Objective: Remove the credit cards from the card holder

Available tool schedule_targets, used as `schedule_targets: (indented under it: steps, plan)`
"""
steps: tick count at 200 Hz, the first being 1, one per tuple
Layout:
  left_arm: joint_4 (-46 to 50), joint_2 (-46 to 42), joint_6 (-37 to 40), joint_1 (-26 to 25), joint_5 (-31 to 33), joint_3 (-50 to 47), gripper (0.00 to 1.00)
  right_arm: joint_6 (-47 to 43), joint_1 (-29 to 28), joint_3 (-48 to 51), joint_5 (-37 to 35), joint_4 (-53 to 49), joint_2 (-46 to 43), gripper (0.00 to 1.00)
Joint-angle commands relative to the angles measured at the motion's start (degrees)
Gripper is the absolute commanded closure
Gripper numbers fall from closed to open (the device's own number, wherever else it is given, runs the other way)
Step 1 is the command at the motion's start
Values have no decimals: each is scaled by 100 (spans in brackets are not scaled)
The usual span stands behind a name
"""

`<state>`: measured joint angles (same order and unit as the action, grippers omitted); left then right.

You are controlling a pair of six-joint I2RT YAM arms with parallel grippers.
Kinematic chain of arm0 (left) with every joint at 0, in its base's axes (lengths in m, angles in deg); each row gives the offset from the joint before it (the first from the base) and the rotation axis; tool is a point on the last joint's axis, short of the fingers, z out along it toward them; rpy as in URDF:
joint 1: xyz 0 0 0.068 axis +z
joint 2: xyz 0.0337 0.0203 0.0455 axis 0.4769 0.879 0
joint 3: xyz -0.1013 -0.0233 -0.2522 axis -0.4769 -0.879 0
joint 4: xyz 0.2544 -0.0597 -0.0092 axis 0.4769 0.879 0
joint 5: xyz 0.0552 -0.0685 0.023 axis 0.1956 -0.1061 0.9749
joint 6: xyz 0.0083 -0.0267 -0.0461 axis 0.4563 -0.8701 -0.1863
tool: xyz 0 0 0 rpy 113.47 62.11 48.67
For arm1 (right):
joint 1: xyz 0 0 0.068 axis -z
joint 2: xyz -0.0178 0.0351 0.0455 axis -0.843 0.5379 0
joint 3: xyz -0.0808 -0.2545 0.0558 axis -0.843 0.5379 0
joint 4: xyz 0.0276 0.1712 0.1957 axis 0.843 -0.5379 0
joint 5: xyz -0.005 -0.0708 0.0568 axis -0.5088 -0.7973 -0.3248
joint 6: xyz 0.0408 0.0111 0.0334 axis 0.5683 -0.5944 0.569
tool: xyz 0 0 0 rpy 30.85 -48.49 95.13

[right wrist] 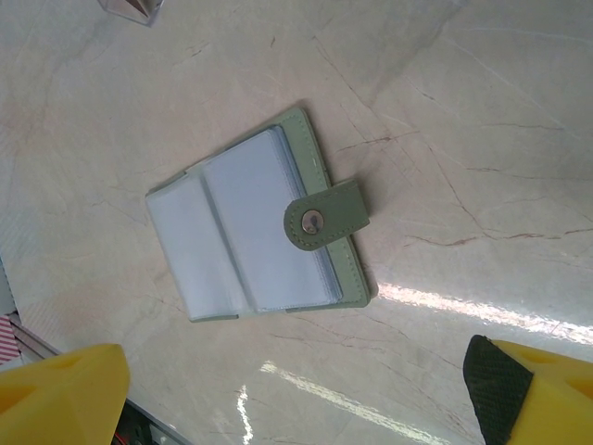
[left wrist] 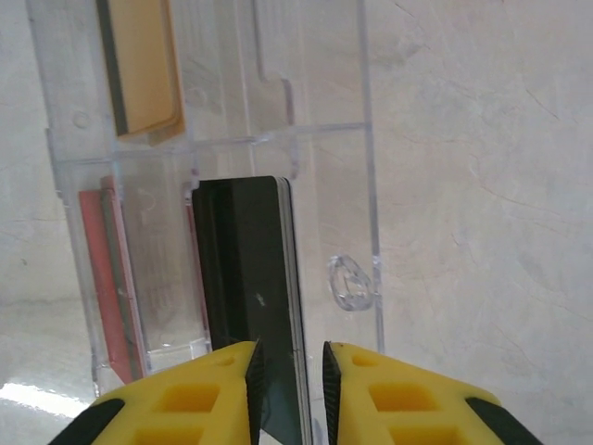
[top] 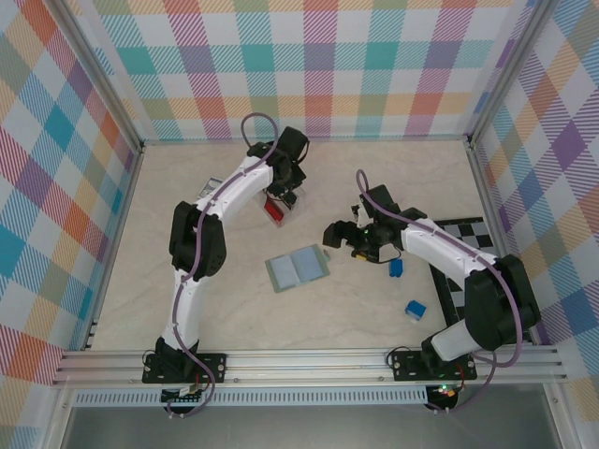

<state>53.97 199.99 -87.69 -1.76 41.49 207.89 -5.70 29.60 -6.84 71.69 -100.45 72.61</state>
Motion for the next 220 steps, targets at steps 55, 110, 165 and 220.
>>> schedule_targets:
  steps: [55, 110, 165, 220]
  plan:
    - [62, -1866, 1088, 311, -455, -1038, 32, -652, -896, -791, -937, -564, 126, 9]
    - [-321, -3680, 1352, 1378, -978, -3217, 7, -1343, -2299, -1985, -2104, -1280, 1445, 12]
    - [-405, -4813, 1451, 2142, -1097, -4752, 0, -1269, -2819, -3063, -1978, -1713, 2935, 13]
    - [-588, -4972, 1391, 2291, -1423, -5376, 0, -1150, -2867, -3856, -2203, -2119, 3809, 20]
